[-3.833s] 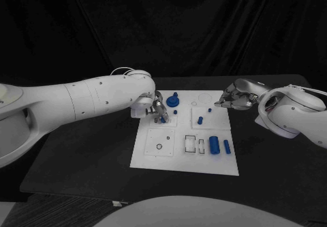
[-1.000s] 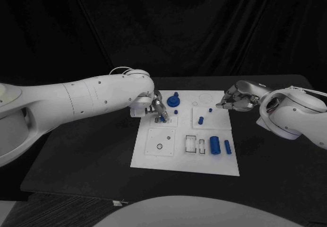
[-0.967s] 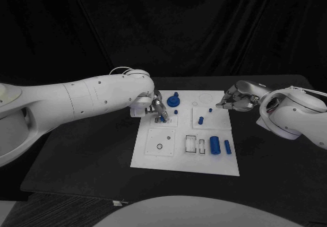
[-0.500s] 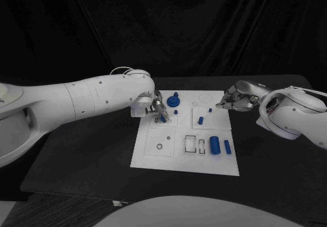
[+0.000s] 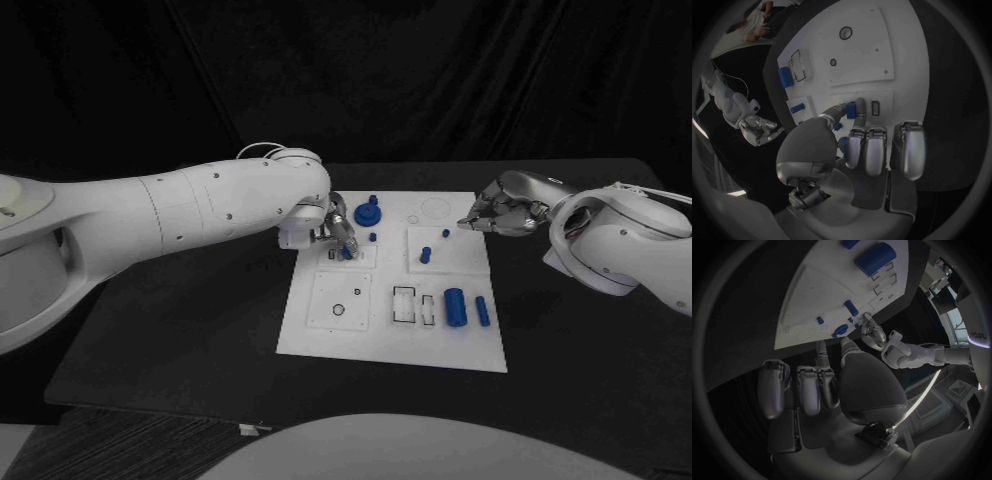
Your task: Assemble the parts on the task board
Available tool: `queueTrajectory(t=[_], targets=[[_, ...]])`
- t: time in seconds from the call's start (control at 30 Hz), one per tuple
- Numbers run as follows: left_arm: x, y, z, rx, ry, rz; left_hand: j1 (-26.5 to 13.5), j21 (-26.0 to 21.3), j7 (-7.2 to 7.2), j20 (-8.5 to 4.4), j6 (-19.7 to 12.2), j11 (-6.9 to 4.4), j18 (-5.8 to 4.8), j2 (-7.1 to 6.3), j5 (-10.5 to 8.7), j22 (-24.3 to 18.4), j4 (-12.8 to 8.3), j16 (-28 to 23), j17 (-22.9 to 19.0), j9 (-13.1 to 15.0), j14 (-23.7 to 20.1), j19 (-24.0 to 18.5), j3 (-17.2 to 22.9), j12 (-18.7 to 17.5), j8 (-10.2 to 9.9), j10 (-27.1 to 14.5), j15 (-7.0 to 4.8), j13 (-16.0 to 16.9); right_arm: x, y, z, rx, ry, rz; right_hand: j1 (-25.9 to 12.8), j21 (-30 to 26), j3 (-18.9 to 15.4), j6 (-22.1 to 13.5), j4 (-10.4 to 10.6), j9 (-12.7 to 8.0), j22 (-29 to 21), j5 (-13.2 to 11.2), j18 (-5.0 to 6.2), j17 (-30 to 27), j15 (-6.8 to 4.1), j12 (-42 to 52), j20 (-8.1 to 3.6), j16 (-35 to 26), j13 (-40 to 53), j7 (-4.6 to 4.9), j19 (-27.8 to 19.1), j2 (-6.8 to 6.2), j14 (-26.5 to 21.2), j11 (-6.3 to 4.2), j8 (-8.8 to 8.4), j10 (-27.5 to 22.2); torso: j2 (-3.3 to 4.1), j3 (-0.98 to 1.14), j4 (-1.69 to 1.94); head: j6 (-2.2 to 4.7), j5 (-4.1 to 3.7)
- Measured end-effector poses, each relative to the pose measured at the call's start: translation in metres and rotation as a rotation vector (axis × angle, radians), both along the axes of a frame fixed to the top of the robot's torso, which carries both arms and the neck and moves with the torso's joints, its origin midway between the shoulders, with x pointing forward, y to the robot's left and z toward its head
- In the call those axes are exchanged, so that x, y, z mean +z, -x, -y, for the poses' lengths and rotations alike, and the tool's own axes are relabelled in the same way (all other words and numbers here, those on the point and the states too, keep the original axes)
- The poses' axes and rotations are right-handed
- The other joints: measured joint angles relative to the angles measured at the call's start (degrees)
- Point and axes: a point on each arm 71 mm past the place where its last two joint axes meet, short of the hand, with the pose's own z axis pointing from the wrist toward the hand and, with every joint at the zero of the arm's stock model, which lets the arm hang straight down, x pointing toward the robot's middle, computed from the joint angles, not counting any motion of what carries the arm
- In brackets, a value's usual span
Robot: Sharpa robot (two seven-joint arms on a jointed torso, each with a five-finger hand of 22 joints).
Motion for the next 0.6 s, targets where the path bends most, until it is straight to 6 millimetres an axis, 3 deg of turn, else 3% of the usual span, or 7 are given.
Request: queueTrajectory(t=[0.33,0.37,0.43,0.5,0.53,0.57,0.6], targets=[[-0.0002,-0.0011,0.0002,0.000,-0.003,-0.002,0.00,0.00,0.00,0.00,0.00,0.00,0.00,0.00,-0.30,0.00,0.00,0.00,0.00,0.00,0.00,0.00,0.00,0.00,0.00,0.00,0.00,0.00,-0.0002,0.0000,0.0002,0.000,0.001,-0.002,0.00,0.00,0.00,0.00,0.00,0.00,0.00,0.00,0.00,0.00,0.00,0.00,0.00,0.00,0.00,0.00,0.00,0.00,0.00,0.00,0.00,0.00,-0.02,0.00,0.00,0.00,-0.10],[-0.0003,-0.0013,0.0002,0.001,-0.003,-0.002,0.00,-0.01,0.00,0.00,0.00,0.00,0.00,0.00,-1.18,0.00,0.00,0.00,0.00,-0.17,0.00,0.00,0.00,0.00,0.00,0.00,0.00,0.00,-0.0003,0.0000,0.0004,-0.001,0.001,-0.002,0.00,0.00,0.00,0.00,0.00,0.00,0.00,0.00,0.00,0.00,0.00,0.00,0.00,0.00,0.00,0.00,0.00,0.00,0.00,0.00,0.00,0.00,-0.02,0.00,0.00,0.00,-0.11],[-0.0004,-0.0015,0.0002,0.001,-0.003,-0.002,-0.84,-0.64,0.02,0.00,-0.02,0.01,0.00,0.84,-5.14,0.00,0.64,0.00,0.00,-0.52,0.00,0.00,0.63,0.00,-0.51,0.00,0.01,0.00,-0.0003,0.0001,0.0006,-0.001,0.002,-0.002,0.00,0.00,0.00,0.00,0.00,0.00,0.00,0.00,0.00,0.00,0.00,0.00,0.00,0.00,0.00,0.00,0.00,0.00,0.00,0.00,0.00,0.00,-0.02,0.00,0.00,0.00,-0.13],[-0.0005,-0.0016,0.0000,0.002,-0.003,-0.002,-0.82,-0.64,0.03,0.01,-0.03,0.20,0.00,0.82,-8.04,0.00,0.64,0.00,0.00,-0.85,0.00,0.00,0.62,0.00,-0.82,0.18,0.01,0.00,-0.0003,0.0002,0.0006,-0.001,0.002,-0.003,0.00,0.00,0.00,0.00,0.00,0.00,0.00,0.00,0.00,0.00,0.00,0.00,0.00,0.00,0.00,0.00,0.00,0.00,0.00,0.00,0.00,0.00,-0.03,-0.01,0.00,0.00,-0.15],[-0.0005,-0.0016,0.0000,0.002,-0.003,-0.003,-1.27,-0.65,0.03,0.01,-0.03,0.20,0.00,1.26,-10.01,0.00,1.97,0.00,0.00,-1.11,0.00,0.00,0.11,0.00,-1.12,0.16,0.01,0.00,-0.0003,0.0002,0.0006,-0.001,0.002,-0.003,0.00,0.00,0.00,0.00,0.00,0.00,0.00,0.00,0.00,0.00,0.00,0.00,0.00,0.00,0.00,0.00,0.00,0.00,0.00,0.00,0.00,0.00,-0.03,-0.01,0.00,0.00,-0.15],[-0.0006,-0.0016,-0.0001,0.002,-0.003,-0.003,-1.42,-0.65,0.02,0.02,-0.04,0.21,0.00,1.42,-10.83,0.00,1.97,0.00,0.00,-1.11,0.00,0.00,0.07,0.00,-1.13,0.16,0.01,0.00,-0.0003,0.0002,0.0006,-0.001,0.002,-0.003,0.00,0.00,0.00,0.00,0.00,0.00,0.00,0.00,0.00,0.00,0.00,0.00,0.00,0.00,0.00,0.00,0.00,0.00,0.00,0.00,0.00,0.00,-0.03,-0.01,0.00,0.00,-0.15],[-0.0007,-0.0017,-0.0001,0.002,-0.004,-0.003,-2.16,-0.65,0.02,0.02,-0.04,0.22,0.00,0.70,-12.23,0.00,2.07,0.00,0.00,-1.33,0.00,0.00,-0.01,0.00,-1.50,0.17,0.02,0.00,-0.0003,0.0002,0.0006,-0.001,0.002,-0.003,0.00,0.00,0.00,0.00,0.00,0.00,0.00,0.00,0.00,0.00,0.00,0.00,0.00,0.00,0.00,0.00,0.00,0.00,0.00,0.00,0.00,0.00,-0.03,-0.01,0.00,0.00,-0.14]])
